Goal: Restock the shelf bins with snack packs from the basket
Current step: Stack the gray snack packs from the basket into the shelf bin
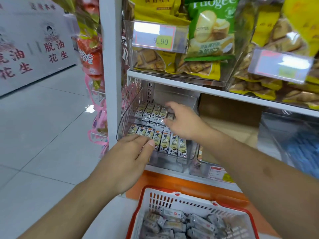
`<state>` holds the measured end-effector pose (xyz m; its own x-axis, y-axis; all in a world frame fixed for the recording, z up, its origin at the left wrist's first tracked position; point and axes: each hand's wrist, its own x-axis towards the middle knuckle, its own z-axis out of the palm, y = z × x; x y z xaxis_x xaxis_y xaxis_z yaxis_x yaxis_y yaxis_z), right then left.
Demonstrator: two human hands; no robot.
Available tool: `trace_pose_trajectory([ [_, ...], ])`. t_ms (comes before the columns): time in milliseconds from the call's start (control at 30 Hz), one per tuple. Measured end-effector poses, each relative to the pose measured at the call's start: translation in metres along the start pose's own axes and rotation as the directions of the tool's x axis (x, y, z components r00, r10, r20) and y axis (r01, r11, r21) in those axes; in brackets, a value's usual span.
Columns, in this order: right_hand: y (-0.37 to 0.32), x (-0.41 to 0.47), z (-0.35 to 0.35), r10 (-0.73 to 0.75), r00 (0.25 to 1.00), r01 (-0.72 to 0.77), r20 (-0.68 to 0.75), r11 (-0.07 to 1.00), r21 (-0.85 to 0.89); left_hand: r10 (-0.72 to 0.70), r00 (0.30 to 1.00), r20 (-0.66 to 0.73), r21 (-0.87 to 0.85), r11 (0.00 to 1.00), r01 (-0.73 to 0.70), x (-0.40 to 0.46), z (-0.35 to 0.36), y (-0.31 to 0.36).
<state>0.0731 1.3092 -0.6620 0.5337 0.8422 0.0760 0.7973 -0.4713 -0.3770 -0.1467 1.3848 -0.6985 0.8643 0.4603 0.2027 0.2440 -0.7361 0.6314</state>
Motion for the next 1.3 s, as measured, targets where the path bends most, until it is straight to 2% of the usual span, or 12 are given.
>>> trace_pose_trajectory([
  [100, -0.003, -0.060, -0.001, -0.099, 0.993, 0.106, -0.068, 0.987, 0.117, 0.026, 0.999, -0.032, -0.024, 0.999, -0.026, -0.015, 0.002, 0.009],
  [200, 0.001, -0.124, 0.016, -0.017, 0.998, 0.037, -0.060, 0.932, 0.360, 0.007, 1.000, 0.009, -0.001, 1.000, -0.007, -0.032, 0.023, 0.004],
  [367, 0.037, -0.206, 0.094, 0.104, 0.974, -0.172, 0.201, 0.917, 0.361, -0.193, 0.959, 0.210, 0.062, 0.981, 0.184, -0.074, 0.097, -0.027],
  [433, 0.049, -0.228, 0.134, 0.165, 0.936, -0.268, 0.310, 0.905, 0.330, -0.274, 0.918, 0.287, 0.166, 0.958, 0.234, -0.094, 0.130, -0.047],
  [500, 0.053, -0.245, 0.172, 0.175, 0.891, -0.315, 0.418, 0.902, 0.293, -0.450, 0.828, 0.336, 0.256, 0.889, 0.379, -0.113, 0.155, -0.068],
  [600, 0.054, -0.262, 0.218, 0.182, 0.827, -0.378, 0.532, 0.880, 0.287, -0.557, 0.714, 0.424, 0.203, 0.827, 0.524, -0.135, 0.185, -0.092],
  [700, 0.049, -0.270, 0.251, 0.133, 0.761, -0.360, 0.635, 0.901, 0.243, -0.569, 0.688, 0.449, 0.122, 0.802, 0.584, -0.142, 0.199, -0.099],
  [800, 0.043, -0.273, 0.281, 0.201, 0.754, -0.309, 0.626, 0.949, 0.068, -0.578, 0.686, 0.441, 0.117, 0.795, 0.595, -0.140, 0.203, -0.098],
  [967, 0.036, -0.280, 0.313, 0.286, 0.821, -0.271, 0.493, 0.957, -0.104, -0.580, 0.693, 0.429, 0.110, 0.794, 0.597, -0.139, 0.205, -0.099],
  [1067, 0.038, -0.279, 0.310, 0.278, 0.824, -0.280, 0.494, 0.957, -0.072, -0.585, 0.678, 0.446, 0.125, 0.791, 0.599, -0.138, 0.205, -0.100],
  [1233, 0.041, -0.273, 0.285, 0.339, 0.765, -0.428, 0.547, 0.903, 0.039, -0.627, 0.625, 0.465, 0.180, 0.758, 0.627, -0.136, 0.203, -0.098],
  [1300, 0.045, -0.269, 0.265, 0.316, 0.755, -0.434, 0.574, 0.898, 0.076, -0.642, 0.622, 0.448, 0.214, 0.753, 0.623, -0.133, 0.197, -0.090],
])
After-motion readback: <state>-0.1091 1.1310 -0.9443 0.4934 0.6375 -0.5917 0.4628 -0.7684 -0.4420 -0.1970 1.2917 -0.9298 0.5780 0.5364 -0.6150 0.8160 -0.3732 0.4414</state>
